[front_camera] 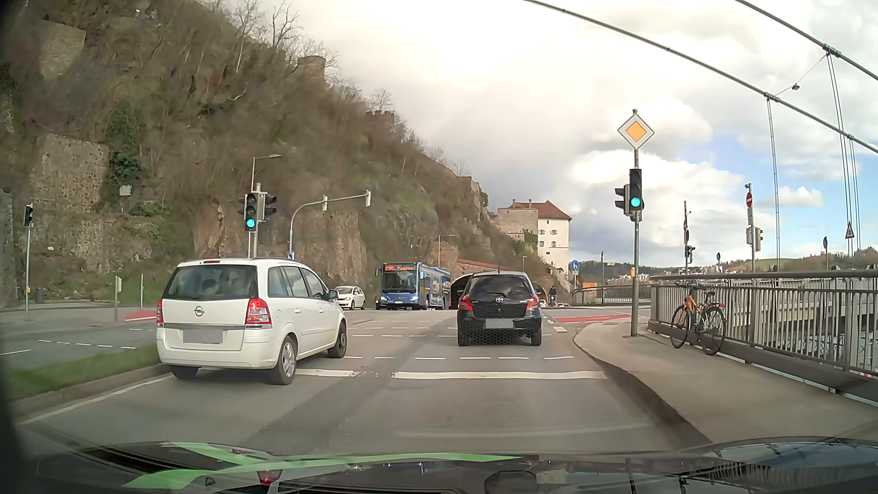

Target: Follow the waypoints while adhering to traffic rules and regulations

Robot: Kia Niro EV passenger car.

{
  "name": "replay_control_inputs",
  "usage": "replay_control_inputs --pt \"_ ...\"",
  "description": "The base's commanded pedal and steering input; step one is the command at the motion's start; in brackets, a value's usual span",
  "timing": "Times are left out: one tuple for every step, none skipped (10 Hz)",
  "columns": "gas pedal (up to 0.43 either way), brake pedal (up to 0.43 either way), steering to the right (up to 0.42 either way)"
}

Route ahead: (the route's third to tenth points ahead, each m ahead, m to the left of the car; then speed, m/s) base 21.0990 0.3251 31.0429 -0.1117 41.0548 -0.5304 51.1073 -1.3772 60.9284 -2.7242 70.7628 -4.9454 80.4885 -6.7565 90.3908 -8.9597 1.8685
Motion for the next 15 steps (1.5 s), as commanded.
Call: replay_control_inputs --pt "0.331 0.000 0.006" --pt "0.331 0.000 0.006" --pt "0.331 0.000 0.006" --pt "0.331 0.000 0.006" --pt "0.339 0.000 0.007" --pt "0.339 0.000 0.007" --pt "0.339 0.000 0.008" --pt "0.339 0.000 0.008" --pt "0.339 0.000 0.008" --pt "0.339 0.000 0.009" --pt "0.339 0.000 0.012" --pt "0.339 0.000 0.013" --pt "0.339 0.000 0.013" --pt "0.339 0.000 0.013" --pt "0.339 0.000 0.012"
